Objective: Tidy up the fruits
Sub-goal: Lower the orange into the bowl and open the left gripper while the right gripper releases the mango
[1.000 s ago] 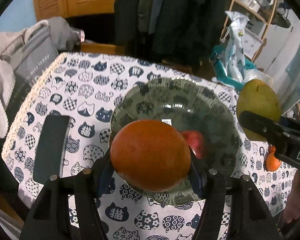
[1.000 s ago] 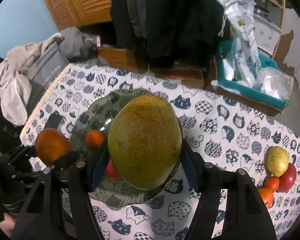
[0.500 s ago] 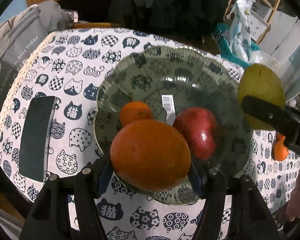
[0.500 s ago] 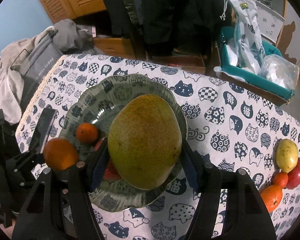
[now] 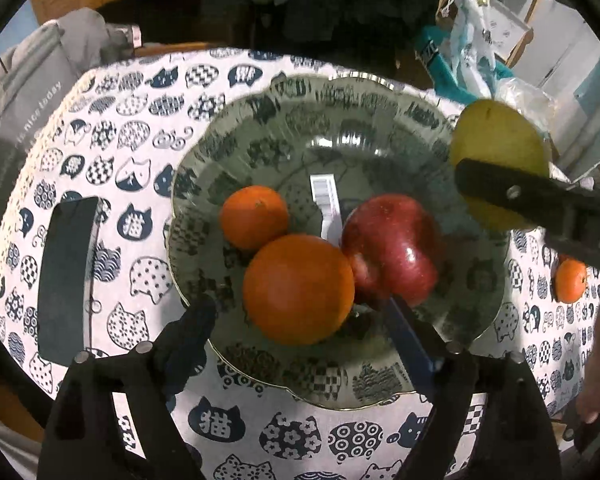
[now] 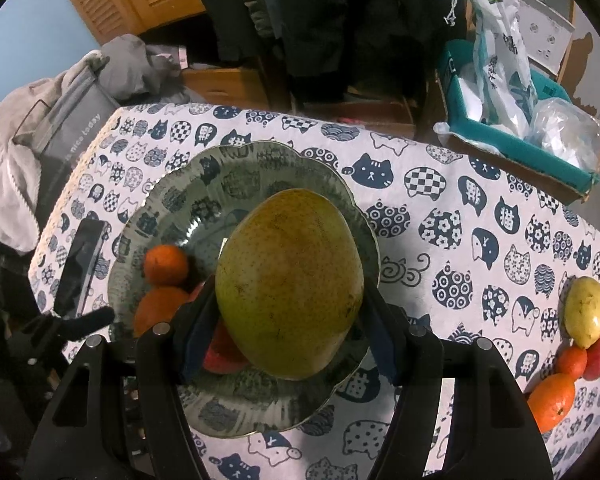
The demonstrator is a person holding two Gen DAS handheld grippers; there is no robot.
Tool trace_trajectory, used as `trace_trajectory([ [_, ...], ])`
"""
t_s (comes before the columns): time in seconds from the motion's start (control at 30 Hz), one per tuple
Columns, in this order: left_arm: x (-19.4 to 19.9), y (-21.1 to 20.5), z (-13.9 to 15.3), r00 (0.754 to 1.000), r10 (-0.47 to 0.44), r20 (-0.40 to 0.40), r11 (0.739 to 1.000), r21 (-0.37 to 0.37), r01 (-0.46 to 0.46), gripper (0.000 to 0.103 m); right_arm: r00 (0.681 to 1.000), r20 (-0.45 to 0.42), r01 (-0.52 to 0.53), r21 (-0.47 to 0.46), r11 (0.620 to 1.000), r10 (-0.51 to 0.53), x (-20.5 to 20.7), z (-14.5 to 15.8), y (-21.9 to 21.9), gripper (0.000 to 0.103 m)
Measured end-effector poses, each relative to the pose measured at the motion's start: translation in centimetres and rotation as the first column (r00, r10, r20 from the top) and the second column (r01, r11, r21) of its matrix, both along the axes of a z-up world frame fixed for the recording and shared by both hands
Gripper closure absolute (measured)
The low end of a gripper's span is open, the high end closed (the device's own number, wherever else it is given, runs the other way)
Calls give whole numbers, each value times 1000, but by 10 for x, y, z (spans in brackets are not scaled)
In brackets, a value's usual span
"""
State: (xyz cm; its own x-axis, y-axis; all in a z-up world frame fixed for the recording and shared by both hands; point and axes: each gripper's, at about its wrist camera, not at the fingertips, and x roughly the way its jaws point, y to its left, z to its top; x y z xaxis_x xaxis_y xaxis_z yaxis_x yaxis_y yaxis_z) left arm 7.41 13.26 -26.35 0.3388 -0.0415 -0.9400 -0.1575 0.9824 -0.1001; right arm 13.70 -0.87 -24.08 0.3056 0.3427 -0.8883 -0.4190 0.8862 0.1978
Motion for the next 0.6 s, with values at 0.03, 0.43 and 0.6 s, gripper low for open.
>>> trace_trajectory([
  [0.03, 1, 2, 1, 1000, 5, -1, 1000, -3, -5, 16, 1000, -4, 0, -2, 1000, 0, 1, -2, 0, 36],
  [0.43, -1, 33, 32, 984, 134, 113, 991, -39, -131, 16, 998, -62, -2, -18, 1000, 1, 12, -22, 5, 36],
  [0.6, 0, 42, 34, 979, 168, 119, 985, -49, -163, 15, 997, -77, 4, -26, 1000, -6, 13, -28, 7, 33],
])
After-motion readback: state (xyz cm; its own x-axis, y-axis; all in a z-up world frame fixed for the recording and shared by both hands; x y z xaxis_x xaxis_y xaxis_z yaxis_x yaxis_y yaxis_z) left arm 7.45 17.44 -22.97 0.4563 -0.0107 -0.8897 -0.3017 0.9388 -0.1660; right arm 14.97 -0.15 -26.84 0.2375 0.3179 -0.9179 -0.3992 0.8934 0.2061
